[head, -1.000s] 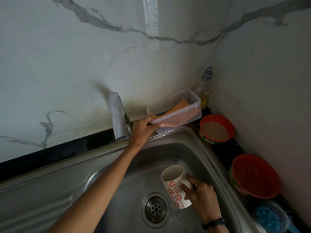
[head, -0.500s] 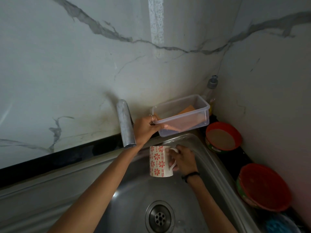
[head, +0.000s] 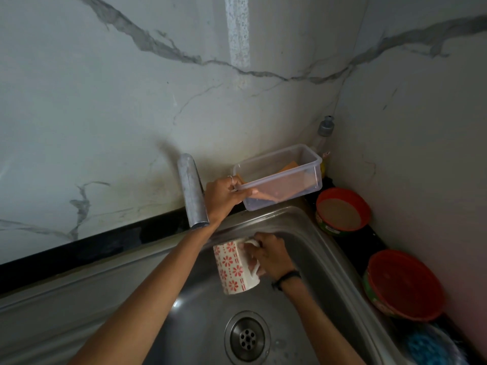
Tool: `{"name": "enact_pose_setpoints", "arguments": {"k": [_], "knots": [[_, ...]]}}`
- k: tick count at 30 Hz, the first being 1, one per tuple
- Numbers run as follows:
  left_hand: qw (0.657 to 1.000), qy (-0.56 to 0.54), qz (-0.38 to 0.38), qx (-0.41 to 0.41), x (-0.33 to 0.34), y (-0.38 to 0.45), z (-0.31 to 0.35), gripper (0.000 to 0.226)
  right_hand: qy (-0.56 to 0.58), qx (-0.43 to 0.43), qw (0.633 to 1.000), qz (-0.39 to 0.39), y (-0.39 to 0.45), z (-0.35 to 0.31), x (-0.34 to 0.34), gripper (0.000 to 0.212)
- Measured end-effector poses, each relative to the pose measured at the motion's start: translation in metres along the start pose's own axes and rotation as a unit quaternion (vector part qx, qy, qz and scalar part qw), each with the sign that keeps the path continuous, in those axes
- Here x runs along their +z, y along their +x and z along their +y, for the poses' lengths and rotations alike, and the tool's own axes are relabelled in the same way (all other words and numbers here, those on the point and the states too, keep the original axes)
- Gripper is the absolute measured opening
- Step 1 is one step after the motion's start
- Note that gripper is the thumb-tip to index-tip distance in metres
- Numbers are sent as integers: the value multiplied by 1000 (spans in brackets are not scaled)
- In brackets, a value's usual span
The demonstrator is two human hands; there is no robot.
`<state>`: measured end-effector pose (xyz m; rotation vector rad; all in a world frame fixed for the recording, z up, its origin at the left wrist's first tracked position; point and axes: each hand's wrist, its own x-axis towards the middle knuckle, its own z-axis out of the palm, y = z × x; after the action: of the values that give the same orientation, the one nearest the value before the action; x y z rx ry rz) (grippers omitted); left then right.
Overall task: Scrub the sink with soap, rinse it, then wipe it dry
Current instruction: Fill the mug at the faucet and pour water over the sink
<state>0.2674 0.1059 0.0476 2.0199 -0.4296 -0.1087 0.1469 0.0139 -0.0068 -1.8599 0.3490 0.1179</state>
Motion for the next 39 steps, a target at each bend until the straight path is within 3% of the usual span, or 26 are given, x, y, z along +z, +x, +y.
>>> {"name": "enact_pose_setpoints", "arguments": {"k": [2, 6, 13, 22, 27, 39], "knots": [[1000, -8, 3, -2, 0, 0, 4, 39, 38, 20, 999, 32, 12, 0, -7, 19], [1000, -18, 1, -9, -2, 0, 10, 23, 124, 66, 982, 129, 14, 10, -28, 24], [999, 27, 6, 18, 7, 0, 0, 30, 79, 42, 965, 246, -29, 31, -32, 21], [990, 125, 4, 67, 19, -22, -11, 16, 50, 27, 978, 199, -71, 36, -13, 6], [982, 174, 6, 69, 29, -32, -19, 14, 56, 25, 975, 212, -81, 37, -18, 23], [980, 197, -13, -17, 53, -33, -19, 23, 54, 65, 965, 248, -88, 51, -30, 24]]}}
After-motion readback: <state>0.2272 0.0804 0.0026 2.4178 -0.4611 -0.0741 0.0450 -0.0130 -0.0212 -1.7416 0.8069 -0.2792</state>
